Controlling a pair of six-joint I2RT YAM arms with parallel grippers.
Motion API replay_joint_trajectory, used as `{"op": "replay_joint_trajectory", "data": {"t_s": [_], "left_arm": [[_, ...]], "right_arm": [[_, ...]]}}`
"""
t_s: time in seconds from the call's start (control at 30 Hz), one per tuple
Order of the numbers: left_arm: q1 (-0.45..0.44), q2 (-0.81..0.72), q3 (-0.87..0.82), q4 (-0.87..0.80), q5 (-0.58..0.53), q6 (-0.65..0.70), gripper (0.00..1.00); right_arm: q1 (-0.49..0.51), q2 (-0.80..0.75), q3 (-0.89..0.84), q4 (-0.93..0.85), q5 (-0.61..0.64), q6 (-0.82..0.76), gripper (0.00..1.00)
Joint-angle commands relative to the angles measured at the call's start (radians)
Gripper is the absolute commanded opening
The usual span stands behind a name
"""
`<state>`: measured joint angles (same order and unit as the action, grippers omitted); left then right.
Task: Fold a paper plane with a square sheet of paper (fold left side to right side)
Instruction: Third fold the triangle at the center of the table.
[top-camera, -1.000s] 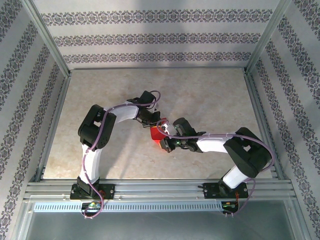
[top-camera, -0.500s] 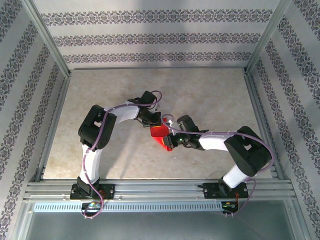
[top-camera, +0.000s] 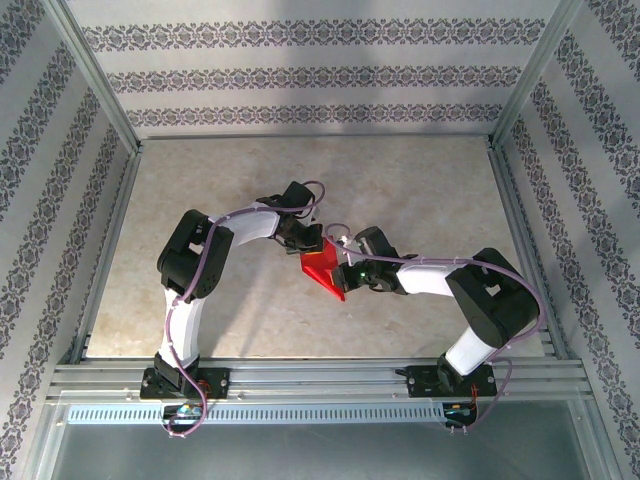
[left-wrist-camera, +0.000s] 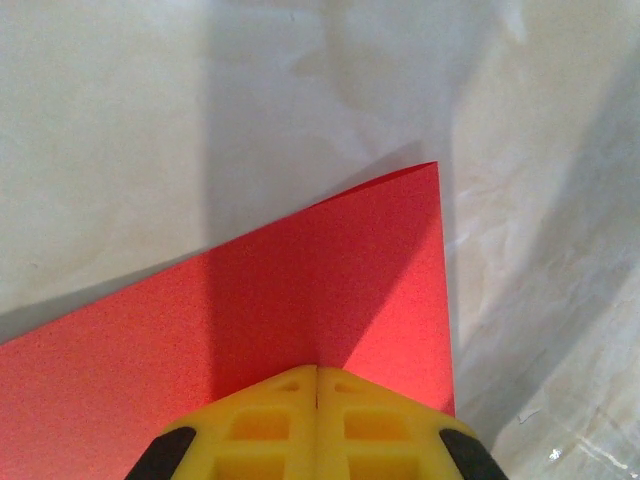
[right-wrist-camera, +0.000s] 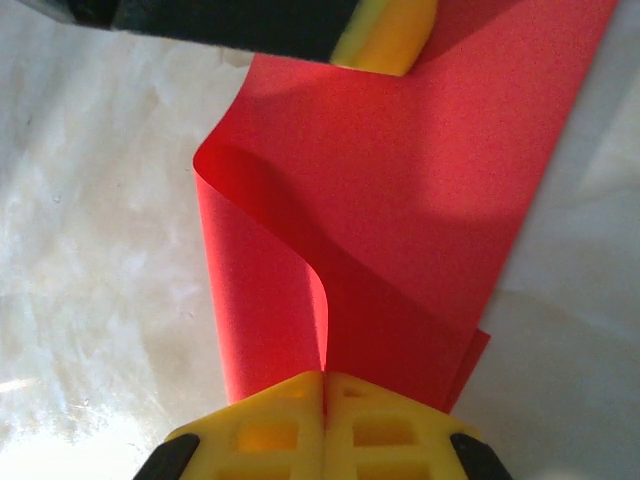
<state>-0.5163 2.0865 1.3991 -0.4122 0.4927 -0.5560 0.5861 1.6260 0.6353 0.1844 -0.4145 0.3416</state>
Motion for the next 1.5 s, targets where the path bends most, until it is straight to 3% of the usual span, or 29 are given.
{"op": "replay_joint_trajectory", "data": {"t_s": [0.0,1.2,1.47], "left_arm": [[-0.014,0.055,-0.002,-0.076,-0.062,0.026,0.01],[-0.017,0.057,0.004,-0.076,-0.062,0.025,0.0],[-0.012,0.035,0.044,-0.092,-0.085,0.032,0.13]], "right_arm": [[-0.012,0.003,0.023,-0.02,0.031,-0.014,0.0],[-0.017,0.074,0.05,-0.029,0.033,-0.027,0.0],[-0.012,0.104,0.035,-0.046,0.037,-0.025,0.0]]}}
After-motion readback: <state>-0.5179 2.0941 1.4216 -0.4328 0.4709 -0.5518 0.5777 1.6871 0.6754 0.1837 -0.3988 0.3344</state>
